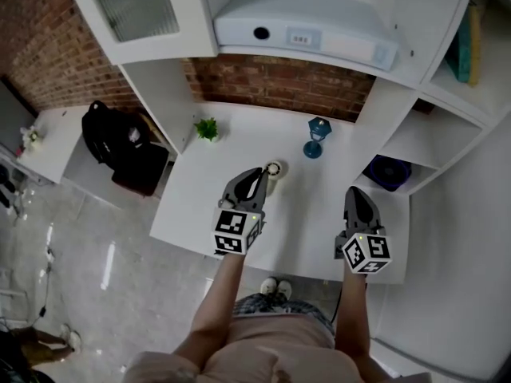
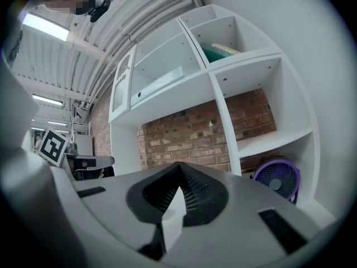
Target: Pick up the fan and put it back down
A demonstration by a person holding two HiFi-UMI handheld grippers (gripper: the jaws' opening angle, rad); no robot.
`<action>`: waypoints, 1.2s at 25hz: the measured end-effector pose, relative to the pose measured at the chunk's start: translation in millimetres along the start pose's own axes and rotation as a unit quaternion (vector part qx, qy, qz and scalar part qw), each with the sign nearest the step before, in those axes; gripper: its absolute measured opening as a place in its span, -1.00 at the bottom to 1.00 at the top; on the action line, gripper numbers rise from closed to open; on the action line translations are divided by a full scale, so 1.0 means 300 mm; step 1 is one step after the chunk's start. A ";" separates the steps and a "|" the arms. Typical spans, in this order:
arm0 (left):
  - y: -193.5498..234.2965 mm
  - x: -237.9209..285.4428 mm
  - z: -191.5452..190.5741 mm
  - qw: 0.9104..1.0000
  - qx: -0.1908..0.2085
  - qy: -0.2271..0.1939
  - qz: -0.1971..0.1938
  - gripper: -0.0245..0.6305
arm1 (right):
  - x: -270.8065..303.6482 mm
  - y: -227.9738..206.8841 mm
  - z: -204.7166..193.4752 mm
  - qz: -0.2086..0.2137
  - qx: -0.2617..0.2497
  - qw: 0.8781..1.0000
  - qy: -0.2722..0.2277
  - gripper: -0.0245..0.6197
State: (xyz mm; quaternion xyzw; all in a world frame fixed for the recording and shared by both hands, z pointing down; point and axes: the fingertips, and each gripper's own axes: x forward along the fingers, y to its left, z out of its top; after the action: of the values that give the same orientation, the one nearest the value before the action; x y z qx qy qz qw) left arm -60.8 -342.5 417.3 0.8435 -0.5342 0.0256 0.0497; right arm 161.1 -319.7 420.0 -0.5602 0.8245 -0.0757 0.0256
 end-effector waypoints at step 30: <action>-0.053 -0.147 0.028 0.999 -0.022 -0.026 -0.001 -0.84 | -0.215 -0.043 0.147 -0.029 -0.054 0.996 -0.059 -0.88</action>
State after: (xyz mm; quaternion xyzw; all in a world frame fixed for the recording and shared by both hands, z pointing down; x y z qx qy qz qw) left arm -65.3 -297.0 403.8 0.8433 -0.5346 -0.0084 0.0544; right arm 202.5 -268.9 375.7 -0.5879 0.8079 0.0020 0.0418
